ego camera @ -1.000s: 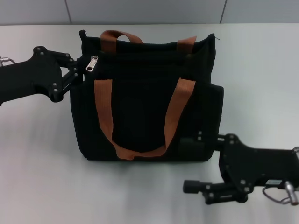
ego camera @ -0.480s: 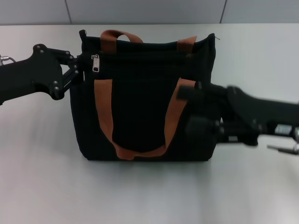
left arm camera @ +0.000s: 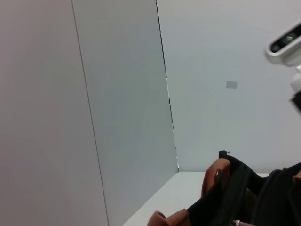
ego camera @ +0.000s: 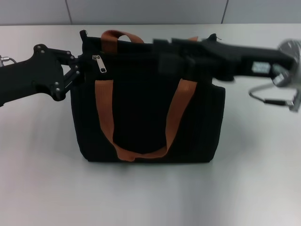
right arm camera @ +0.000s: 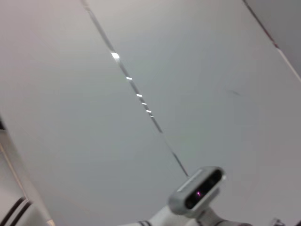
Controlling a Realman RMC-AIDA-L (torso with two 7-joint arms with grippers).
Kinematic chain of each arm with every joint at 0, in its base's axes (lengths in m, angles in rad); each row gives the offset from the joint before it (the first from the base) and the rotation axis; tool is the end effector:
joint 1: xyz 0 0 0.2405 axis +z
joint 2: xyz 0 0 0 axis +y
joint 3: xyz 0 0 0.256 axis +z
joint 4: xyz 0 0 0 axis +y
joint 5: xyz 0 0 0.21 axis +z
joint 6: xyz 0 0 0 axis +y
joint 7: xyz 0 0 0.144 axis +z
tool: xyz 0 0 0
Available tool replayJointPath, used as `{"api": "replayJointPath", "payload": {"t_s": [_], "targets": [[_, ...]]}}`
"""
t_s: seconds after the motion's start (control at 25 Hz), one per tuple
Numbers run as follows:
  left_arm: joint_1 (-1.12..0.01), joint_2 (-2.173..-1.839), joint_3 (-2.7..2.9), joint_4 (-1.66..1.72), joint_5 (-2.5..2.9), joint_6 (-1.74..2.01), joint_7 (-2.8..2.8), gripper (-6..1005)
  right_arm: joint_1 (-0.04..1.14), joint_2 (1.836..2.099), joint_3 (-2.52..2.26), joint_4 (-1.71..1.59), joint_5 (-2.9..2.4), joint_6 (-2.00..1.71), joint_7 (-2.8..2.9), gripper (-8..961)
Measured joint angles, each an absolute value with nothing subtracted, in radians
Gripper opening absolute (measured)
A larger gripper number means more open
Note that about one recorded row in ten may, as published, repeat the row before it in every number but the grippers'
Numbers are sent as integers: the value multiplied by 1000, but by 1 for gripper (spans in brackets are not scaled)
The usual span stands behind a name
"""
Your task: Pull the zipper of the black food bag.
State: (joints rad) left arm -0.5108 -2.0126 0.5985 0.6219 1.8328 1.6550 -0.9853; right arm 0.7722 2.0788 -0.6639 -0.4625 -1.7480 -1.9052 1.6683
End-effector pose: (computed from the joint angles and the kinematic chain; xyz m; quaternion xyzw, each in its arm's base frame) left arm -0.2635 0.3339 0.0460 -0.9264 -0.0320 -0.2966 0.2298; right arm 0.1478 0.3352 0.0030 0.8632 -0.2313 -0.4316 0.1232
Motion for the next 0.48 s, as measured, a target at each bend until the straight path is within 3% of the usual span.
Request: {"api": "replayJointPath", "payload": {"t_s": [0.4,0.48], "targets": [[-507,-2015,577,623,1829,1654,-983,38,876,2077,-817,-597,-1760,-1737,1984,810],[-506,-2015,577,623,1825,1654,-977,38,898,2068,-871,-616,-1763,-1679,2074,766]]}}
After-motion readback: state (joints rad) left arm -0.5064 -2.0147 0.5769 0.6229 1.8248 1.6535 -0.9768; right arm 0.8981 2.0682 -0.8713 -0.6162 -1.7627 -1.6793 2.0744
